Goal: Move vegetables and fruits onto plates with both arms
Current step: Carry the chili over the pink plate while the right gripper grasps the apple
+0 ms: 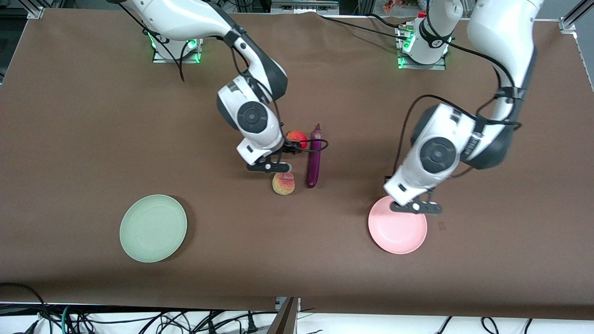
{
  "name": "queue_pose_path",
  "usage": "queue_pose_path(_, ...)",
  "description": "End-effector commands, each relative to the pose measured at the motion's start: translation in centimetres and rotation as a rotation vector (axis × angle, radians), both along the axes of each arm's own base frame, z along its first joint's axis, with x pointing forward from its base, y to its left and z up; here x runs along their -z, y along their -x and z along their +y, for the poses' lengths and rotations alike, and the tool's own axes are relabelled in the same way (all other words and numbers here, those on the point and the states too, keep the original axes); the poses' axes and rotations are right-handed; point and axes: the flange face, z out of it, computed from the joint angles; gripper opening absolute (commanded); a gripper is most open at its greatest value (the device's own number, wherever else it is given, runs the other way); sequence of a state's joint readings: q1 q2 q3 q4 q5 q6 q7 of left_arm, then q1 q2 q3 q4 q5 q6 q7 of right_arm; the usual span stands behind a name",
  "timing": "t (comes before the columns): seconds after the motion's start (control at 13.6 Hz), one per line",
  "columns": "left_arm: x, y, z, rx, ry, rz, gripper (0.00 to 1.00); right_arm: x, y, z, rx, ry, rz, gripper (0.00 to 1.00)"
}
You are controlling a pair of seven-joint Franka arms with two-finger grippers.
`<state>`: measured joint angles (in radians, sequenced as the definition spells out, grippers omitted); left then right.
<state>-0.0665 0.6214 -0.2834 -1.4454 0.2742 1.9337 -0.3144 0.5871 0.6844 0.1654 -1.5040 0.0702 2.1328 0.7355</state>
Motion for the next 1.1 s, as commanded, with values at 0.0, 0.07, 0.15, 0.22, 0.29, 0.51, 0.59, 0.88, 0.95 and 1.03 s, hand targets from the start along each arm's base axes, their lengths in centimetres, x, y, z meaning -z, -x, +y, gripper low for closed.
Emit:
queue_pose_path(0.0,0.7,-4.7,0.2,0.052,0.032,-0.054,0.08,1.9,1.5,2.3,0.000,-0.011,-0.003,1.00)
queue_pose_path(0.07,1.4,-5.6,0.0,0.050,0.046,-0.074,0.08,2.9,1.7,2.7,-0.002,-0.012,-0.002,1.00)
queue_pose_path(0.15,2.4,-6.1,-0.3,0.052,0.064,-0.096,0.08,3.7,2.2,3.1,0.002,-0.011,0.000,1.00)
queue_pose_path(0.22,3.4,-6.5,-0.6,0.055,0.079,-0.122,0.08,4.1,2.6,3.6,0.003,-0.013,-0.004,1.00)
queue_pose_path(0.29,4.5,-6.4,-1.7,0.067,0.090,-0.134,0.08,4.5,2.9,3.9,0.001,-0.012,-0.002,1.00)
queue_pose_path(0.51,6.9,-5.8,-3.8,0.090,0.107,-0.137,0.08,5.3,3.1,3.9,-0.006,-0.002,0.000,1.00)
queue_pose_path(0.59,7.6,-5.4,-4.9,0.105,0.109,-0.136,0.08,5.4,3.1,4.0,-0.011,0.001,-0.001,0.93)
queue_pose_path(0.88,8.9,-5.1,-4.8,0.110,0.102,-0.120,0.09,4.9,2.8,3.8,-0.034,-0.003,-0.016,0.24)
queue_pose_path(0.95,9.1,-5.0,-4.5,0.107,0.100,-0.114,0.09,4.3,2.3,3.5,-0.048,-0.005,-0.019,0.16)
queue_pose_path(1.03,8.9,-5.2,-4.1,0.106,0.102,-0.117,0.09,3.1,1.4,2.8,-0.039,-0.009,-0.030,0.16)
